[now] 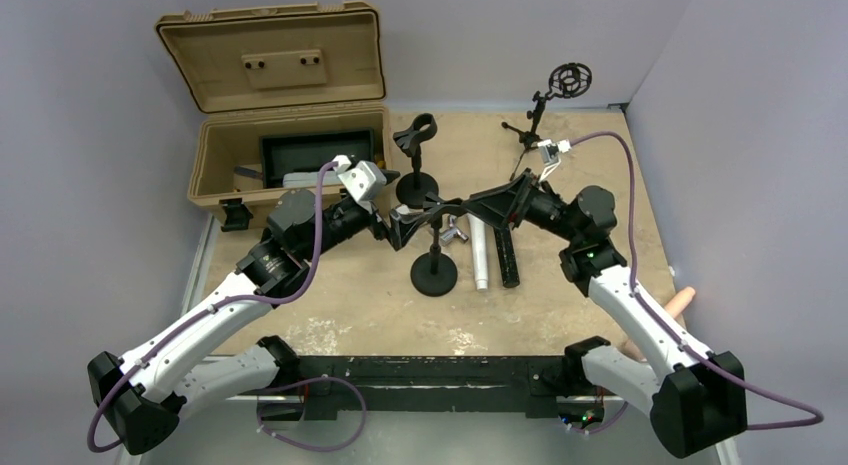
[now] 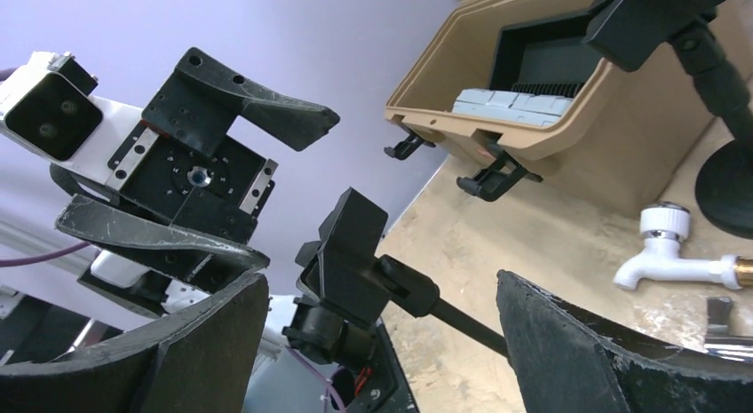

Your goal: Remove the microphone from the stand

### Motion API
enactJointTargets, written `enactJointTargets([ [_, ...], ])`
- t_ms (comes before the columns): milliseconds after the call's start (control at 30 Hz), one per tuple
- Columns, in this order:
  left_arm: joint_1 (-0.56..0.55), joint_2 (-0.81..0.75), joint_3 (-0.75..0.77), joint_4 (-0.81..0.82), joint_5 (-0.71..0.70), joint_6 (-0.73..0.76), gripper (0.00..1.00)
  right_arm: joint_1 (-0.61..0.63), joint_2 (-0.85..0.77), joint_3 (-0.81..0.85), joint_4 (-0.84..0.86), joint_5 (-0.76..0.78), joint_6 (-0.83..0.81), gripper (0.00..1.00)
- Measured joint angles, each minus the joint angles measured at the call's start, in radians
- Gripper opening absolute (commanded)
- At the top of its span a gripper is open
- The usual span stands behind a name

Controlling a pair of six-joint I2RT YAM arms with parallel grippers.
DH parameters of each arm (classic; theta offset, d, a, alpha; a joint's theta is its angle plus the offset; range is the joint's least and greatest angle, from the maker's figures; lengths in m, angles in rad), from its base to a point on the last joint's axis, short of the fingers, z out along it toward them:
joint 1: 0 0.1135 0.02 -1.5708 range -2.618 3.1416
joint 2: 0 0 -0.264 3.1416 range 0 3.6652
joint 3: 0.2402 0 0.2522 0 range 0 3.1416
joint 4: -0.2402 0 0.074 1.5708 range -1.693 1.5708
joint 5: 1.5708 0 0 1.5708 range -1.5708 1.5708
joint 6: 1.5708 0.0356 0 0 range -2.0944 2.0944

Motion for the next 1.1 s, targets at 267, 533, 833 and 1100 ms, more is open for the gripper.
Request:
enactJointTargets([
  [267,0.000,0.000,0.000,0.000,-0.037,0.005,1.00,0.058,0.056,0.021,-0.003,0.000,0.020,0.92],
  [533,0.000,0.000,0.000,0.000,-0.050,0.005,1.00,0.123,0.105,0.041,0.005,0.020,0.029,0.83],
  [833,0.000,0.000,0.000,-0.001,-0.057,0.006,1.00,0.135,0.148,0.065,0.010,0.046,0.041,0.60],
  [1100,0.000,-0.001,0.000,-0.001,-0.063,0.014,1.00,0.138,0.148,0.066,0.058,0.045,0.050,0.19],
])
